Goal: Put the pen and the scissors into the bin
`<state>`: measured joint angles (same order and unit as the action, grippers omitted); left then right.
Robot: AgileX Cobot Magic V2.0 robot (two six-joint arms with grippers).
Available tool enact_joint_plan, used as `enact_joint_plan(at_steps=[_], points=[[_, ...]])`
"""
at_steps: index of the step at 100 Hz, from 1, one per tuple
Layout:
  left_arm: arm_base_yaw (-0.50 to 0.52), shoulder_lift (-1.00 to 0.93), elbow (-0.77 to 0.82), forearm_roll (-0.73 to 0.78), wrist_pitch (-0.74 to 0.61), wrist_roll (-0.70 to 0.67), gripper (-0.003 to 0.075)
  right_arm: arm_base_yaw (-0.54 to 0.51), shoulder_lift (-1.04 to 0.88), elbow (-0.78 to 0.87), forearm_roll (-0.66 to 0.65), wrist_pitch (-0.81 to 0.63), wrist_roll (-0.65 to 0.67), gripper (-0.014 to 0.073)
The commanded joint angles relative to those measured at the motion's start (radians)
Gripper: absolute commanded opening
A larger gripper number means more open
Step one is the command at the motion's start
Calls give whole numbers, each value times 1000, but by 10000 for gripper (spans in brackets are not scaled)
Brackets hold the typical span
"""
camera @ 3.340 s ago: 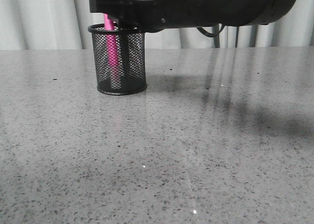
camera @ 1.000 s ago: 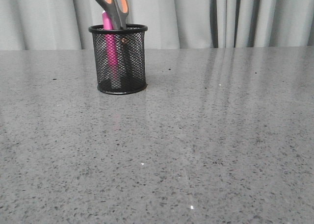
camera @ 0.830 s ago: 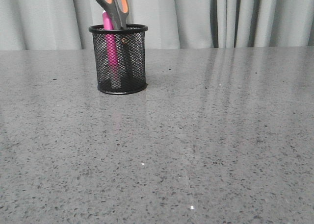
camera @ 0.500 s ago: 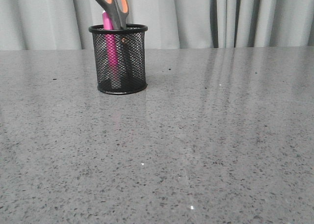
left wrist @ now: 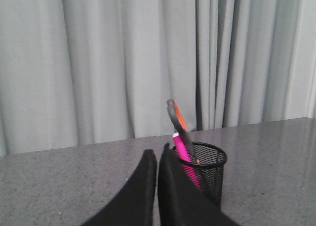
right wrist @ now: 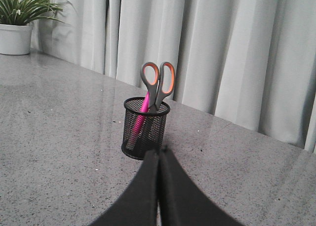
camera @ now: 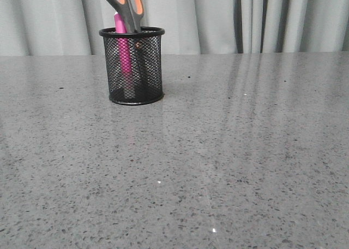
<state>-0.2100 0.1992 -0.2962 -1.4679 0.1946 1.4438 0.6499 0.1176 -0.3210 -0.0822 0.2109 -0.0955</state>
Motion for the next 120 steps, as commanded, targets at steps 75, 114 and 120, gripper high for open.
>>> enact_joint_plan(at_steps=[75, 114, 120], points=[[217, -234, 341, 1281, 7, -1192, -19, -1, 11, -23, -14, -76, -9, -69], [219, -234, 341, 1296, 92, -1192, -19, -1, 11, -23, -14, -76, -9, -69], [219, -234, 341, 1296, 92, -1192, -19, -1, 11, -23, -14, -76, -9, -69]])
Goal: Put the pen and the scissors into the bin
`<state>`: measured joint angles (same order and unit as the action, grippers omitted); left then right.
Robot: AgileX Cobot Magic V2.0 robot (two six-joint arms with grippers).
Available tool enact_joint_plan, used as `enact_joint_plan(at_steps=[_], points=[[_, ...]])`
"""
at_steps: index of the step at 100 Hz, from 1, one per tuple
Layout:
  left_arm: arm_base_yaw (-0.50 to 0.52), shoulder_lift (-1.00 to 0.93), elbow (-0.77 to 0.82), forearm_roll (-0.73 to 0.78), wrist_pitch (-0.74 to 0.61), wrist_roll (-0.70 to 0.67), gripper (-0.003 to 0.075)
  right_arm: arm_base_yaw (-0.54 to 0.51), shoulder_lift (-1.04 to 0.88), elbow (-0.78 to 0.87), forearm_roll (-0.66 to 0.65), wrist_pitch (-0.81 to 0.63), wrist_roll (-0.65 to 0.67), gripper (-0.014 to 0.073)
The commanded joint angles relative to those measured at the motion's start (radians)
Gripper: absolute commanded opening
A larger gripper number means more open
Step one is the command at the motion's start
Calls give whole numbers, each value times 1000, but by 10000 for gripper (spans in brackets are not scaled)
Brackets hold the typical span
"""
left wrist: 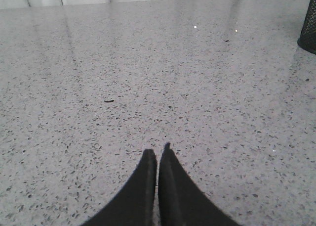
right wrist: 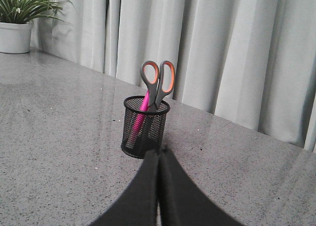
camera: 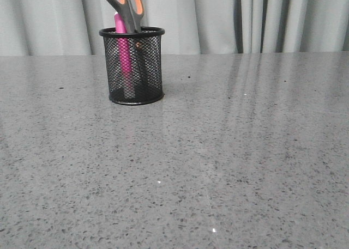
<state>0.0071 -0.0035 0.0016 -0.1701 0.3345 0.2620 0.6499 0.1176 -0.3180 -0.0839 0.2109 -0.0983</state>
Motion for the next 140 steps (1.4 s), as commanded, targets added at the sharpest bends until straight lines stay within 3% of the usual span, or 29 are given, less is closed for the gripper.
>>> enact_joint_plan(at_steps=[1, 59, 82, 93, 109, 125, 140], points=[[2, -31, 43, -2, -48, -11, -19, -1, 11, -26, -12, -76, -6, -69], [2, -31, 43, -2, -48, -11, -19, -1, 11, -26, -12, -76, -6, -69], [2, -31, 43, -2, -48, -11, -19, -16, 11, 88, -53, -107, -6, -69], [2, -31, 43, -2, -48, -11, -19, -80, 11, 193, -20, -128, -3, -69], [2, -31, 43, -2, -48, -11, -19, -232, 11, 348, 78, -334, -3, -69], [2, -31, 43, -2, -48, -11, -19, -386, 11, 342, 68, -211, -3, -69], [2, -31, 43, -2, -48, -11, -19, -424, 5, 342, 68, -137, -3, -69]])
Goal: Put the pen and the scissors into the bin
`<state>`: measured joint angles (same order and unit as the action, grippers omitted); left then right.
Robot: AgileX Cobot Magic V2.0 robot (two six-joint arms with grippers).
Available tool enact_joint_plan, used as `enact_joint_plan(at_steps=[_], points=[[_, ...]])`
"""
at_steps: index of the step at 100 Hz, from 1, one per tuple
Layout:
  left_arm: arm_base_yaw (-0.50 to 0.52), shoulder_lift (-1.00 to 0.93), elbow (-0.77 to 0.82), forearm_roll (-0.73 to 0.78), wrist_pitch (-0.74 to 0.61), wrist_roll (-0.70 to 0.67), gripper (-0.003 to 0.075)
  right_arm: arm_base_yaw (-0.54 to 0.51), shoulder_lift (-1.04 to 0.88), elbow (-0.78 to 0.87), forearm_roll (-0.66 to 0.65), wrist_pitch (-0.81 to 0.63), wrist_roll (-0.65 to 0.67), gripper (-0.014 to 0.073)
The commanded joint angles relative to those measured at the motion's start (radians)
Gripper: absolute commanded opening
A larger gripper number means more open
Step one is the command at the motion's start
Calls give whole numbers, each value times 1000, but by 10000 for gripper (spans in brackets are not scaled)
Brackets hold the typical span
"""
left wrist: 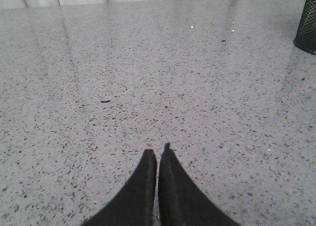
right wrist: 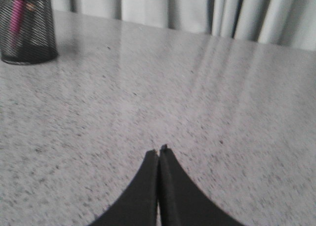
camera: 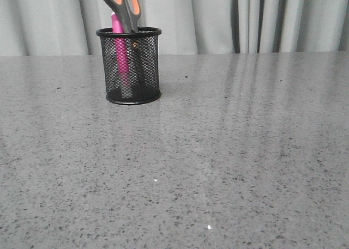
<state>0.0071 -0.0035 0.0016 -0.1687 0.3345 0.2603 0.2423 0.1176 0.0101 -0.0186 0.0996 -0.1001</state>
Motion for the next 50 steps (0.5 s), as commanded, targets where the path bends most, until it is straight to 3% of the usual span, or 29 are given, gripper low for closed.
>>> enact_joint_plan(at_steps=[1, 26, 50], points=[[2, -31, 43, -3, -48, -9, -19, -17, 1, 14, 3, -16, -2, -69], [2, -31, 43, -3, -48, -9, -19, -17, -143, 14, 3, 206, 0, -69], [2, -31, 43, -7, -48, -9, -19, -43, -147, 14, 6, 197, 0, -69]])
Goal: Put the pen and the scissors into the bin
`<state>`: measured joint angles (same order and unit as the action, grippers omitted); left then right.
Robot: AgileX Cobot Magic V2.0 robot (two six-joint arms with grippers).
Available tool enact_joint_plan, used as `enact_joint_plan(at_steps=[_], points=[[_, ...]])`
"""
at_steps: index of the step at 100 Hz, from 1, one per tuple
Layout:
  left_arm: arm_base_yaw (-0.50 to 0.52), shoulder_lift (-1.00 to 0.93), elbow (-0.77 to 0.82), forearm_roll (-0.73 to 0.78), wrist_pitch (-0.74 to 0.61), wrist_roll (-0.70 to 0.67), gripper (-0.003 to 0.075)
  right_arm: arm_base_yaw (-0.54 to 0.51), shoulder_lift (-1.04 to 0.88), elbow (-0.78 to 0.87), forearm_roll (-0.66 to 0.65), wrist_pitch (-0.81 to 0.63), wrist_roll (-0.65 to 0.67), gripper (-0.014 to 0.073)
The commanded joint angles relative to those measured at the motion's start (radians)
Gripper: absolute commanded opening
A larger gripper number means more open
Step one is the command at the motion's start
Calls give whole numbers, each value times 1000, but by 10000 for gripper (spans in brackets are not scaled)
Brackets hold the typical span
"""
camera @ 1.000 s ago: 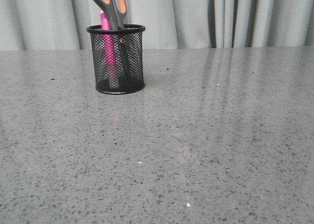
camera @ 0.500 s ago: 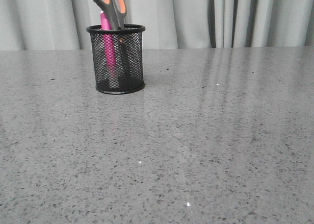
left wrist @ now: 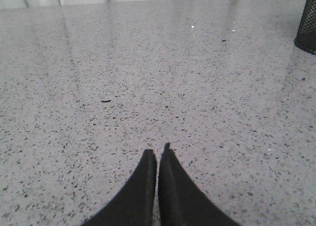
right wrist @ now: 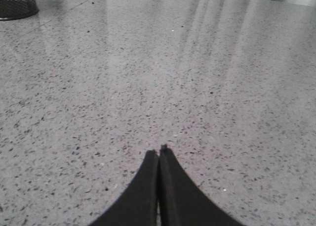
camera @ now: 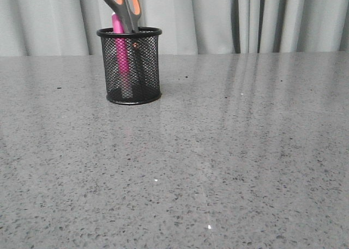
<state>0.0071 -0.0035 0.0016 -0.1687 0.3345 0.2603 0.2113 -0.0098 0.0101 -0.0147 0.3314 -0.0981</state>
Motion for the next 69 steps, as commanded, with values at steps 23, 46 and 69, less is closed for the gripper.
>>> enact_joint_plan(at_steps=[23, 46, 69], points=[[2, -31, 43, -7, -48, -9, -19, -12, -19, 14, 94, -41, -2, -69], [2, -31, 43, -7, -48, -9, -19, -12, -19, 14, 59, -41, -2, -69], [2, -31, 43, -7, -48, -9, -19, -12, -19, 14, 56, -41, -2, -69]])
